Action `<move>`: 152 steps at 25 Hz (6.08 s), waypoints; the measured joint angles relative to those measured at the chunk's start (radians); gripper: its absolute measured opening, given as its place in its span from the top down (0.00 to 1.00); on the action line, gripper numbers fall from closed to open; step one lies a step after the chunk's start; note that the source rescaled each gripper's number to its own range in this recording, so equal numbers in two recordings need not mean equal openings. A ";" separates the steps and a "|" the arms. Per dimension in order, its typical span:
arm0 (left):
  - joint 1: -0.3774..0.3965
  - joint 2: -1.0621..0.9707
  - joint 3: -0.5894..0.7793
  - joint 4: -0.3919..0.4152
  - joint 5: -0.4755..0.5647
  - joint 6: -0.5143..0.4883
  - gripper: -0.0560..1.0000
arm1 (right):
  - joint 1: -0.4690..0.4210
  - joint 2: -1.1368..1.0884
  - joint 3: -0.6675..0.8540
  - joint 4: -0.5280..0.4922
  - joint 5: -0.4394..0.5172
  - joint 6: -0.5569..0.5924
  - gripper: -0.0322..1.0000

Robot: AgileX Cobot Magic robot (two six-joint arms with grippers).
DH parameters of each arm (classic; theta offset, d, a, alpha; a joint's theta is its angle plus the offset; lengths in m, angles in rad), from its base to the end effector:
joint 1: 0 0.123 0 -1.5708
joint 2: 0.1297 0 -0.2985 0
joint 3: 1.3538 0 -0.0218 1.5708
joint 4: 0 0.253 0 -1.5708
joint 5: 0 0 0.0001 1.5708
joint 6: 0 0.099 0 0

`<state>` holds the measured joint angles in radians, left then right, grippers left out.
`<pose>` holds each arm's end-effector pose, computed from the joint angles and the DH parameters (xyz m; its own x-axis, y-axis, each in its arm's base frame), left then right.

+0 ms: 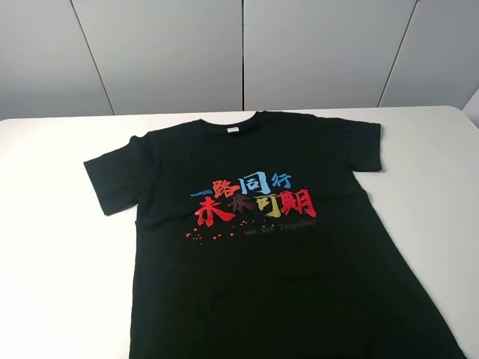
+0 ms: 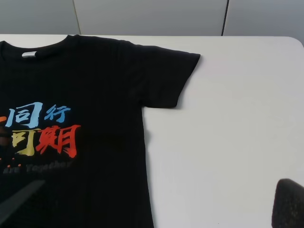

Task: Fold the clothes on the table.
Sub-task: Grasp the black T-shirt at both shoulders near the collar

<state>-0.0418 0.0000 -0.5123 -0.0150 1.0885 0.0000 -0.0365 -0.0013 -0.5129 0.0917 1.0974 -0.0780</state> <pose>-0.0121 -0.0008 0.2758 -0.4696 0.0127 -0.8828 0.0502 0.9987 -0.0124 -0.0127 0.0085 0.2755 -0.4724 -0.0187 -0.8812 -0.0524 0.9986 0.0069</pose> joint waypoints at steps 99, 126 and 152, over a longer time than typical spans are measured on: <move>-0.498 1.995 -0.669 0.033 -0.225 0.672 0.01 | 0.098 1.698 -0.662 0.235 -0.046 -1.014 0.00; -0.503 2.068 -0.659 0.042 -0.326 0.684 0.01 | 0.105 1.700 -0.662 0.235 -0.076 -1.022 0.00; -0.507 2.081 -0.662 0.103 -0.305 0.681 0.95 | 0.105 1.704 -0.662 0.226 -0.102 -1.023 0.00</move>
<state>-0.5485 2.0810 -1.1739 0.0879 0.7831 0.6806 0.0682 1.7025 -1.1745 0.3180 0.9950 -1.1012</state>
